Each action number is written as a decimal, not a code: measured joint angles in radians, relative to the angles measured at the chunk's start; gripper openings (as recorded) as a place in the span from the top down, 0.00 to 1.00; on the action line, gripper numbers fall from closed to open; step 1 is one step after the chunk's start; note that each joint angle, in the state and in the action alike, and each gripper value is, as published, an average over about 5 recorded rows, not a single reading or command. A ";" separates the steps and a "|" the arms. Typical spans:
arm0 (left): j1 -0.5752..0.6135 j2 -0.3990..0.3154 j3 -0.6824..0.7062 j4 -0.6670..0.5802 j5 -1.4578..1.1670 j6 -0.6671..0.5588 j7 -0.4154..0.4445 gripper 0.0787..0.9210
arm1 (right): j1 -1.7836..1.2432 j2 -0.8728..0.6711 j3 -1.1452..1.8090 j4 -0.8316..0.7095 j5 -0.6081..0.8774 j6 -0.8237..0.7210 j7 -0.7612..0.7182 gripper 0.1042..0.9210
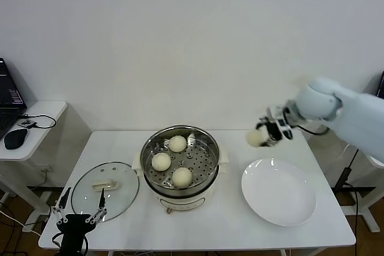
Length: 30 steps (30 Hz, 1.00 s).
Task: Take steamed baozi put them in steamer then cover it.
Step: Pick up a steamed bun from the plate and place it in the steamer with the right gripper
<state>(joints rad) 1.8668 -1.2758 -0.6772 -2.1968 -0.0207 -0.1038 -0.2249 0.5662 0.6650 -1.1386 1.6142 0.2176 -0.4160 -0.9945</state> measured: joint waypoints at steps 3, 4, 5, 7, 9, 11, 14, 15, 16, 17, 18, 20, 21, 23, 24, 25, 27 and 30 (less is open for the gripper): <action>-0.001 -0.005 0.003 -0.003 0.000 0.000 0.000 0.12 | 0.045 0.074 -0.042 -0.007 0.062 -0.037 0.024 0.39; -0.001 -0.006 0.003 -0.004 0.001 0.000 0.000 0.12 | 0.054 0.098 -0.052 -0.011 0.081 -0.050 0.032 0.39; -0.001 -0.007 0.003 -0.006 0.001 0.000 0.000 0.12 | 0.061 0.122 -0.062 -0.015 0.100 -0.064 0.041 0.39; 0.000 -0.007 0.000 -0.009 0.002 0.000 0.000 0.12 | 0.067 0.170 -0.076 -0.026 0.133 -0.092 0.059 0.39; 0.002 -0.008 -0.003 -0.013 0.002 0.000 0.000 0.12 | 0.066 0.215 -0.088 -0.039 0.161 -0.121 0.078 0.39; 0.003 -0.009 -0.008 -0.015 0.001 0.000 0.000 0.12 | 0.058 0.257 -0.096 -0.054 0.182 -0.149 0.097 0.39; 0.002 -0.013 -0.012 -0.017 0.000 0.000 0.000 0.12 | 0.036 0.314 -0.104 -0.078 0.207 -0.187 0.125 0.39; 0.002 -0.015 -0.012 -0.018 0.000 0.000 0.000 0.12 | 0.027 0.332 -0.106 -0.086 0.213 -0.198 0.134 0.39; 0.001 -0.016 -0.012 -0.018 0.000 0.000 0.000 0.12 | 0.018 0.349 -0.108 -0.095 0.218 -0.209 0.142 0.39; 0.001 -0.018 -0.012 -0.018 0.000 -0.001 0.000 0.12 | 0.008 0.366 -0.110 -0.103 0.223 -0.218 0.150 0.39; 0.001 -0.019 -0.012 -0.018 0.000 -0.001 0.000 0.12 | -0.001 0.382 -0.113 -0.112 0.226 -0.227 0.157 0.39; 0.002 -0.021 -0.013 -0.018 0.000 -0.002 -0.001 0.12 | -0.020 0.410 -0.119 -0.128 0.230 -0.241 0.168 0.39; 0.003 -0.021 -0.014 -0.018 0.000 -0.003 -0.001 0.12 | -0.030 0.422 -0.122 -0.136 0.231 -0.247 0.173 0.39; 0.004 -0.022 -0.015 -0.018 -0.001 -0.005 -0.002 0.12 | -0.047 0.442 -0.127 -0.151 0.229 -0.258 0.179 0.39; 0.004 -0.022 -0.016 -0.018 -0.001 -0.005 -0.002 0.12 | -0.055 0.449 -0.129 -0.158 0.227 -0.262 0.182 0.39; 0.003 -0.022 -0.016 -0.017 -0.002 -0.006 -0.003 0.12 | -0.062 0.455 -0.131 -0.165 0.224 -0.266 0.184 0.39; 0.002 -0.022 -0.016 -0.016 -0.002 -0.007 -0.003 0.12 | -0.075 0.465 -0.134 -0.176 0.216 -0.273 0.188 0.39; -0.001 -0.023 -0.016 -0.014 -0.003 -0.007 -0.003 0.12 | -0.091 0.475 -0.137 -0.189 0.202 -0.282 0.194 0.39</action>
<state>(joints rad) 1.8663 -1.2985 -0.6931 -2.2106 -0.0232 -0.1109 -0.2279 0.4748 1.1401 -1.2751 1.4250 0.4198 -0.6978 -0.8006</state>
